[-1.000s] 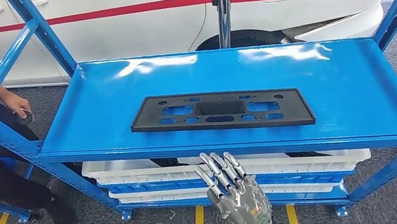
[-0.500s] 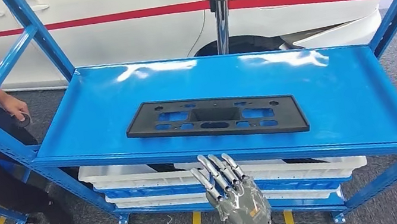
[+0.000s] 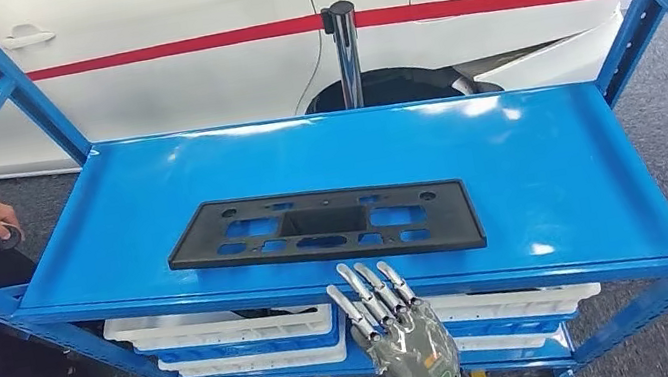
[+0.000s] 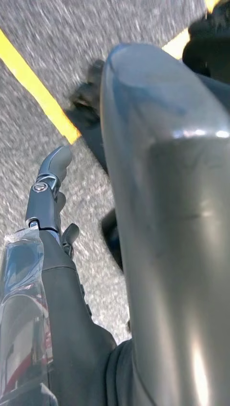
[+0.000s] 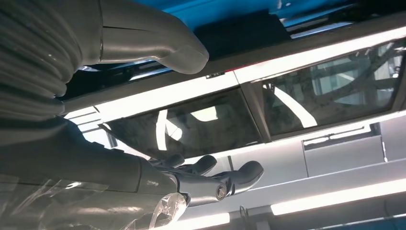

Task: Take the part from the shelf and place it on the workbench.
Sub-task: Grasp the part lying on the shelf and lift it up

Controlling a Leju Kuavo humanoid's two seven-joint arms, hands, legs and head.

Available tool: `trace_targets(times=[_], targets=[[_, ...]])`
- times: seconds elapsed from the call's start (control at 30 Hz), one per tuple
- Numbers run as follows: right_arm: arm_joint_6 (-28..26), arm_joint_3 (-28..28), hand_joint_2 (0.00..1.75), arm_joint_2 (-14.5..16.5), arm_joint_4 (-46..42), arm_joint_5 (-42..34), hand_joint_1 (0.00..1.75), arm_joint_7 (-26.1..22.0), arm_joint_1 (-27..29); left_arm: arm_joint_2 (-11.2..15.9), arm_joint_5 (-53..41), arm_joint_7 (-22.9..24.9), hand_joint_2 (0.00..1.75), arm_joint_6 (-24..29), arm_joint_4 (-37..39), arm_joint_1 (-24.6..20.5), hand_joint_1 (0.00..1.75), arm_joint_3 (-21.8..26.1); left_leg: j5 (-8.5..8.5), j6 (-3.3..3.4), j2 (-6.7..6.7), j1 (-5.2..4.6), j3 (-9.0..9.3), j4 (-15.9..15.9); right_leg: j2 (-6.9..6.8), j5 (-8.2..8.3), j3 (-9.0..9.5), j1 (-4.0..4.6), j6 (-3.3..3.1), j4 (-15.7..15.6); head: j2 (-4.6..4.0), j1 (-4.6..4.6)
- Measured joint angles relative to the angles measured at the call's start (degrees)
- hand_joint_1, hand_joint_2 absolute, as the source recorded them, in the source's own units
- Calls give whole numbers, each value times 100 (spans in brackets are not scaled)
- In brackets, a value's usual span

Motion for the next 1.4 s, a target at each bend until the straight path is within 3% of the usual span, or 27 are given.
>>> trace_targets(times=[0.07, 0.17, 0.23, 0.3, 0.33, 0.37, 0.4, 0.47, 0.5, 0.53, 0.57, 0.6, 0.67, 0.73, 0.8, 0.83, 0.87, 0.9, 0.97, 1.0, 1.07, 1.2, 1.23, 1.33, 1.37, 1.4], targets=[[0, 0, 175, -2, 0, 0, 0, 2, 4, 13, -3, 1, 0, -1, 3, -1, 0, 0, -28, 124, 7, -63, 144, -222, -16, -3, 50, -29, 58, -45, 0, 20], [4, 11, 175, 2, -11, 15, 0, -1, 8, 7, -11, 4, 0, -8, 2, 6, 0, 0, -37, 132, 8, -47, 449, -583, -61, 173, -1, -39, 142, 233, 1, 5], [29, 15, 175, -9, -17, 52, 0, 4, 4, 1, -22, 4, 0, -25, 2, -12, 0, 0, -59, 78, 13, 30, 665, -765, -85, 90, -345, -36, 188, 828, 1, 7], [75, 20, 175, -24, -17, 95, 0, 9, 3, -21, -37, 4, 0, -42, 2, -17, 0, 0, -149, -9, 1, 103, 797, -805, -91, -238, -811, -66, 261, 1370, 1, 8], [98, 24, 175, -31, -17, 110, 0, 10, 8, -34, -45, 4, 0, -50, 2, -10, 0, 0, -210, -72, -7, 143, 864, -806, -95, -369, -980, -96, 312, 1466, 1, 8], [113, 30, 175, -34, -17, 119, 0, 10, 13, -46, -50, 4, 0, -55, 2, 1, 0, 0, -277, -140, -16, 188, 939, -801, -102, -392, -1071, -133, 368, 1400, 1, 8], [127, 38, 175, -39, -17, 126, 0, 10, 20, -56, -54, 3, 0, -58, 2, 10, 0, 0, -349, -209, -25, 240, 1019, -789, -113, -267, -1084, -177, 435, 1173, 1, 8], [152, 50, 175, -61, -16, 143, 0, 11, 45, -61, -56, 3, 0, -58, 4, 19, 0, 0, -529, -370, -32, 315, 1152, -704, -177, 354, -1004, -280, 597, 482, 0, 17], [167, 54, 175, -75, -15, 149, 0, 14, 56, -58, -56, 4, 0, -55, 5, 15, 0, 0, -617, -438, -28, 321, 1163, -649, -213, 603, -979, -306, 607, 243, 0, 26], [179, 55, 175, -85, -16, 155, 0, 17, 63, -54, -57, 6, 0, -51, 6, 9, 0, 0, -705, -486, -20, 318, 1161, -602, -240, 772, -988, -326, 572, 128, 0, 20], [186, 57, 175, -88, -21, 160, 0, 19, 66, -50, -58, 7, 0, -47, 7, 2, 0, 0, -769, -518, -11, 316, 1169, -571, -257, 799, -1023, -323, 491, 145, 0, 11], [187, 58, 175, -86, -27, 161, 0, 21, 61, -52, -60, 9, 0, -45, 7, -5, 0, 0, -802, -533, -2, 323, 1173, -575, -239, 757, -1032, -317, 390, 176, 1, -4], [186, 59, 175, -79, -45, 165, 0, 21, 54, -59, -61, 9, 0, -36, 7, -17, 0, 0, -848, -559, 7, 357, 1171, -443, -206, 718, -993, -304, 290, 198, 1, -25], [202, 59, 175, -80, -58, 168, 0, 24, 45, -73, -59, 15, 0, -7, 7, -31, 0, 1, -1018, -553, 9, 349, 836, 177, -186, 672, -908, -270, 221, 197, 1, -29], [232, 59, 175, -81, -66, 173, 0, 32, 43, -81, -48, 29, 0, 20, 7, -32, 0, 2, -1344, -528, 8, 306, 276, 1038, -165, 609, -845, -225, 164, 197, 1, -31], [249, 59, 175, -81, -68, 175, 0, 38, 42, -84, -38, 34, 0, 24, 7, -27, 0, 2, -1437, -503, 7, 279, 50, 1299, -145, 574, -810, -197, 142, 197, 1, -31], [262, 59, 175, -81, -72, 176, 0, 42, 40, -86, -27, 33, 0, 25, 7, -21, 0, 3, -1405, -460, 7, 249, -81, 1354, -125, 535, -764, -168, 128, 196, 1, -32], [272, 59, 175, -81, -77, 178, 0, 45, 38, -87, -17, 30, 0, 25, 7, -16, 0, 3, -1230, -395, 6, 211, -103, 1183, -110, 495, -705, -137, 118, 194, 1, -32], [290, 59, 175, -81, -93, 179, 0, 48, 31, -87, -2, 15, 0, 25, 7, -12, 0, 5, -638, -205, 0, 105, 68, 433, -95, 415, -582, -89, 110, 184, 1, -32], [297, 60, 175, -84, -101, 181, 0, 48, 24, -85, 2, 9, 0, 25, 7, -11, 0, 8, -442, -120, -4, 54, 153, 110, -89, 383, -534, -78, 115, 174, 1, -30], [313, 61, 175, -92, -116, 182, 0, 48, 15, -83, 5, -2, 0, 25, 7, -7, 0, 14, -279, -34, -11, -23, 250, -170, -73, 340, -498, -82, 148, 156, 1, -28], [323, 63, 175, -104, -168, 184, 0, 52, 10, -98, 4, -11, 0, 27, 7, -14, 0, 24, -203, -103, 1, 13, 399, -348, -82, 186, -512, -80, 242, 285, 1, -28], [324, 63, 175, -111, -180, 184, 0, 53, 8, -102, 3, -11, 0, 27, 7, -18, 0, 32, -198, -110, 4, 34, 442, -396, -93, 55, -619, -74, 262, 518, 1, -27], [333, 66, 175, -132, -186, 184, 0, 54, 15, -125, 1, -12, 0, 25, 7, -21, 0, 54, -227, -85, 1, 31, 475, -410, -103, -346, -1230, -72, 303, 1587, 1, -25], [338, 67, 175, -136, -187, 184, 0, 54, 19, -133, 0, -13, 0, 24, 7, -18, 0, 58, -238, -89, -5, 35, 483, -409, -106, -323, -1349, -75, 315, 1735, 1, -25], [348, 69, 175, -140, -187, 184, 0, 54, 22, -136, -2, -14, 0, 23, 7, -12, 0, 61, -251, -103, -13, 43, 498, -407, -109, -186, -1348, -80, 328, 1647, 1, -25]])
